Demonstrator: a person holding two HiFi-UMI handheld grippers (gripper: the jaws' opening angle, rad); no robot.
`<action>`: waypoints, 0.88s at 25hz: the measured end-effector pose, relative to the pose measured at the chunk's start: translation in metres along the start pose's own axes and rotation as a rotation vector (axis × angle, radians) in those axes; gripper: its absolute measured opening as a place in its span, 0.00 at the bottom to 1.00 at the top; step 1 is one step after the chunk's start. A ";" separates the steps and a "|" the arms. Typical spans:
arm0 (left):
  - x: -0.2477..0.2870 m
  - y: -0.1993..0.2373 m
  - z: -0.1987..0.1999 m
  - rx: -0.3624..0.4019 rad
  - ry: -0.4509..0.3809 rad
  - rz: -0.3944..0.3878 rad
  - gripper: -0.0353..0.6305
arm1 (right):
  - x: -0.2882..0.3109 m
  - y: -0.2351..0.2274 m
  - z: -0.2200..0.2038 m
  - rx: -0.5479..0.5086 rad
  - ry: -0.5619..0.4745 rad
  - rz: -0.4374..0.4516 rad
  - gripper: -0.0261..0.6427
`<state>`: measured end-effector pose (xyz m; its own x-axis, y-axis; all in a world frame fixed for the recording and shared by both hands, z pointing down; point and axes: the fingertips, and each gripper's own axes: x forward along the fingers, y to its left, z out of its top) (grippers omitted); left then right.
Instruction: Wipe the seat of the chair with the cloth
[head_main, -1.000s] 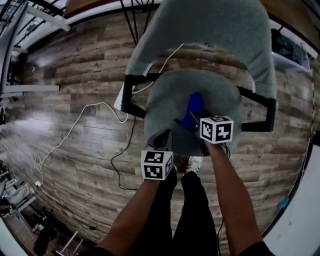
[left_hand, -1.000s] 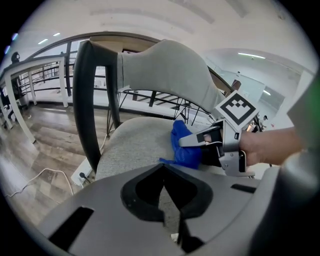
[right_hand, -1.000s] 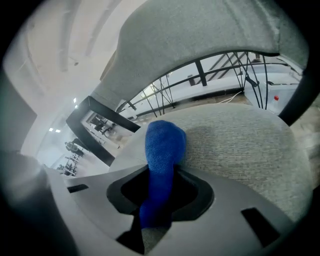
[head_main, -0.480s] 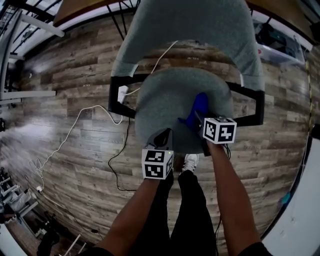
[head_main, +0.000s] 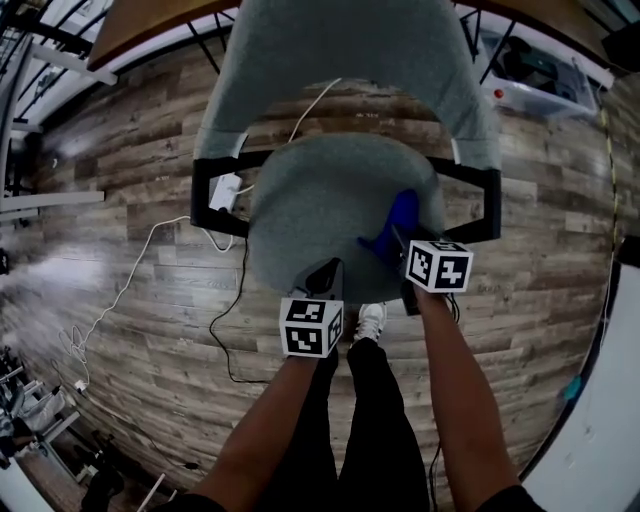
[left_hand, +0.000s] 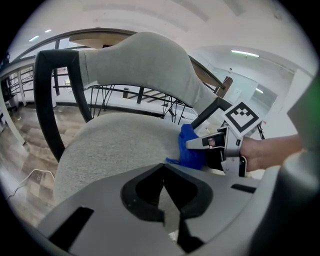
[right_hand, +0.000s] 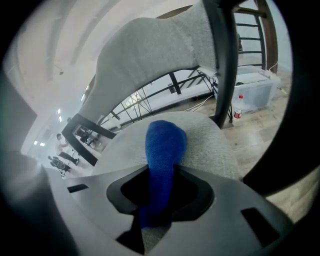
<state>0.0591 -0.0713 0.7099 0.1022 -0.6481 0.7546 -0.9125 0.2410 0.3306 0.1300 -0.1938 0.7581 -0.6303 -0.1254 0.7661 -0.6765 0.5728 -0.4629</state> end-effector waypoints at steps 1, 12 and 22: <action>0.002 -0.004 -0.002 0.004 0.005 -0.003 0.06 | -0.004 -0.005 -0.001 0.013 -0.004 -0.006 0.20; 0.009 -0.024 -0.003 0.022 0.010 -0.031 0.06 | -0.034 -0.043 -0.011 0.093 -0.049 -0.088 0.20; -0.003 -0.008 -0.016 -0.006 -0.011 -0.019 0.06 | -0.048 -0.018 -0.009 0.066 -0.100 -0.051 0.20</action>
<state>0.0727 -0.0598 0.7135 0.1149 -0.6601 0.7423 -0.9081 0.2331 0.3478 0.1762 -0.1911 0.7338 -0.6271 -0.2348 0.7427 -0.7301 0.5095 -0.4555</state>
